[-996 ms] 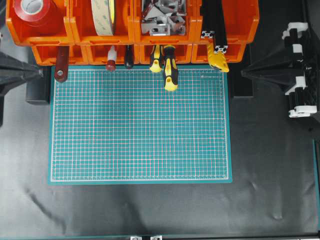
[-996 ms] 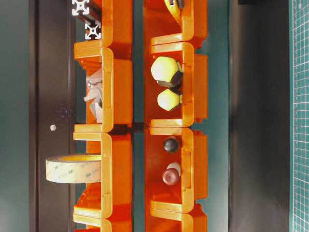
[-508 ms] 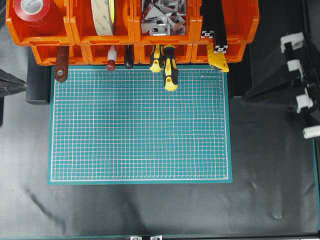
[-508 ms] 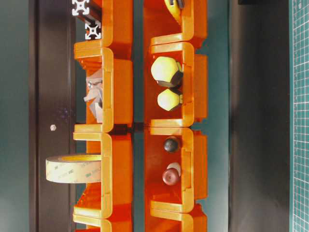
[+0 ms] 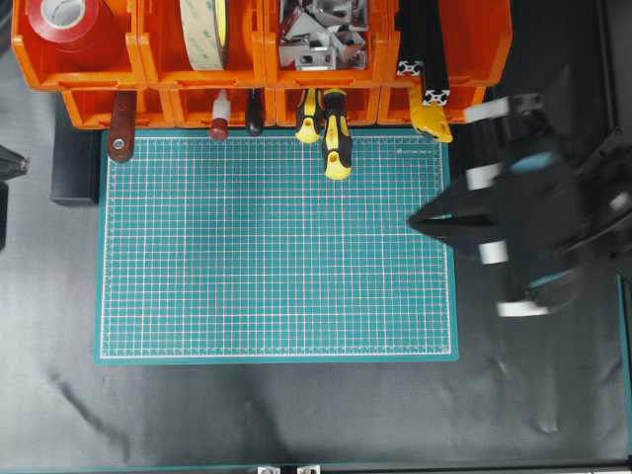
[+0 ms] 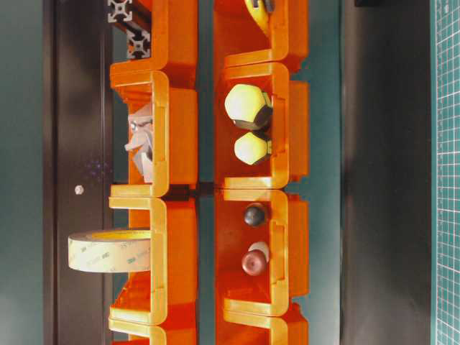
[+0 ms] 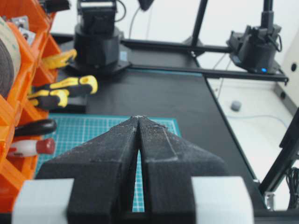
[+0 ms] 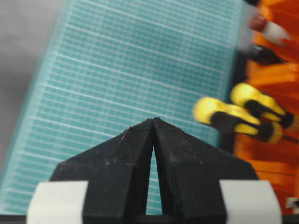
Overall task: Pick screwdriver from container rack with right arm.
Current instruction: 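Move the open right gripper toward the yellow-black screwdriver in the rack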
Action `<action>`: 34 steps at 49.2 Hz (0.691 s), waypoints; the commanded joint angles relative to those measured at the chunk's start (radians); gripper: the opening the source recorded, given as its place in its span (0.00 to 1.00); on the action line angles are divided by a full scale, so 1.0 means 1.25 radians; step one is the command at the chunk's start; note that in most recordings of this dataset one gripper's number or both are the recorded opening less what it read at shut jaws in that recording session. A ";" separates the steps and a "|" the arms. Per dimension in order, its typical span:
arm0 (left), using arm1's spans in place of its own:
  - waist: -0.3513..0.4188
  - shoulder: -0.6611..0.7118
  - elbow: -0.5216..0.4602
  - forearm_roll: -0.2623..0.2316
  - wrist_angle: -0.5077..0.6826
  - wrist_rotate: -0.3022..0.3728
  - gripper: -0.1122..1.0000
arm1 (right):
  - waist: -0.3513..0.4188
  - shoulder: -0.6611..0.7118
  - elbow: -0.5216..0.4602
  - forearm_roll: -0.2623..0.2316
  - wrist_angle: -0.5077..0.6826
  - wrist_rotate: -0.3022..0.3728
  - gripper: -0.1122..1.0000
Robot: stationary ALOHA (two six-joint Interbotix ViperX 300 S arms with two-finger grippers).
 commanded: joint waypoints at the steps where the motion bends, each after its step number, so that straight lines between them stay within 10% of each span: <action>1: -0.002 0.009 -0.023 0.002 -0.004 -0.002 0.10 | 0.053 0.055 -0.049 -0.169 0.081 0.110 0.10; 13: -0.002 0.006 -0.017 0.002 -0.002 -0.001 0.10 | 0.221 0.151 -0.049 -0.477 0.301 0.406 0.10; 34: -0.001 0.007 -0.011 0.002 -0.002 -0.005 0.10 | 0.307 0.317 -0.059 -0.588 0.471 0.472 0.10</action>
